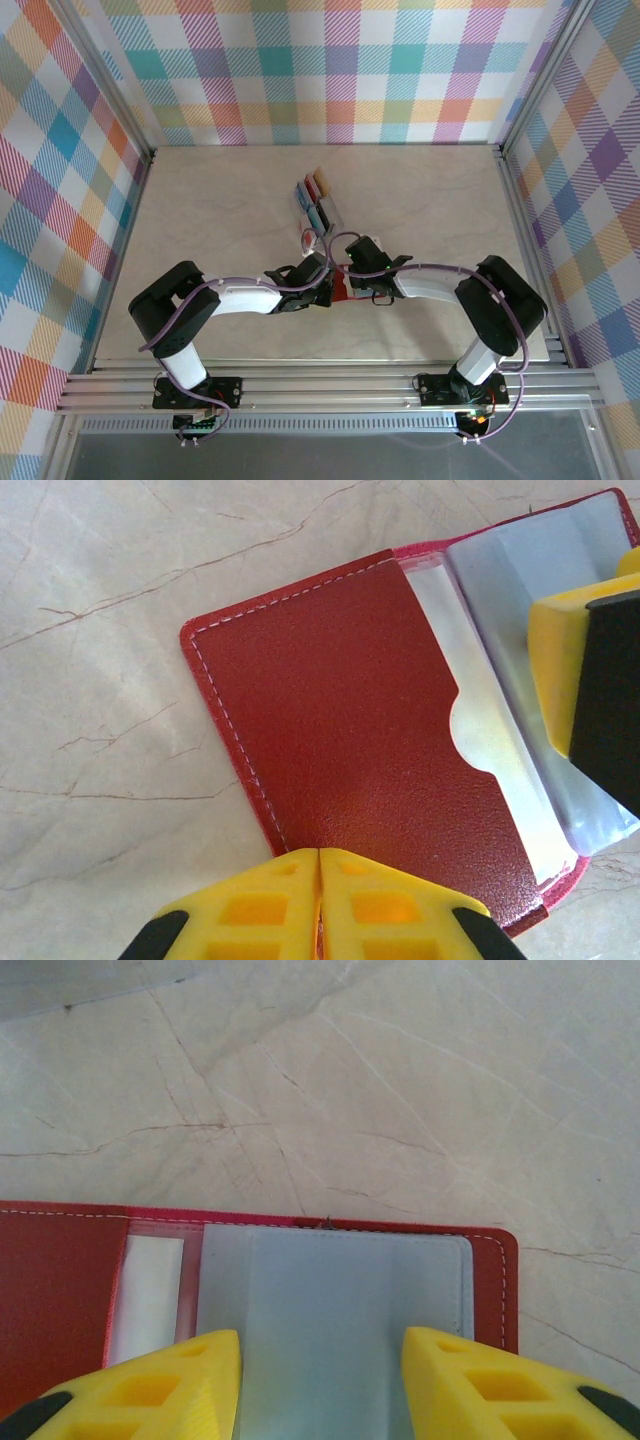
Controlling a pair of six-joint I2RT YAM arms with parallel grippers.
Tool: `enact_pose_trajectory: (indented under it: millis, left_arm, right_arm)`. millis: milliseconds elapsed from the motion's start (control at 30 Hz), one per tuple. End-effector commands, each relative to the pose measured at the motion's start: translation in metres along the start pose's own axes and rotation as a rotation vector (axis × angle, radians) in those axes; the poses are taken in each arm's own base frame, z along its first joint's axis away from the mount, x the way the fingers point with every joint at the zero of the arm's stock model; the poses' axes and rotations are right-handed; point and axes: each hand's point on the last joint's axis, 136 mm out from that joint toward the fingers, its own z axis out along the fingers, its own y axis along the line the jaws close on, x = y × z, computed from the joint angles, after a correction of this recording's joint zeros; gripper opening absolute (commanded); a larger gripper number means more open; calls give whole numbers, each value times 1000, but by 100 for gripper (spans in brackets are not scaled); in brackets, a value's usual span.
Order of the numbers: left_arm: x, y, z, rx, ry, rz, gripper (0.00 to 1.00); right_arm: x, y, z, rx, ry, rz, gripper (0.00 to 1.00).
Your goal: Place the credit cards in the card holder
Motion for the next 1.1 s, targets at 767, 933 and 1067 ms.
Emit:
enact_pose_trajectory:
  millis: [767,933,1067]
  left_arm:
    - [24,29,12,-79,60,-26,7]
    - [26,33,14,-83,48,-51,6]
    - [27,33,14,-80,45,-60,6]
  right_arm:
    - [-3,11,-9,-37,-28,-29,2]
    - [-9,35,-19,-99,-32,-61,9]
    - [-9,54,-24,-192,-20,-64,24]
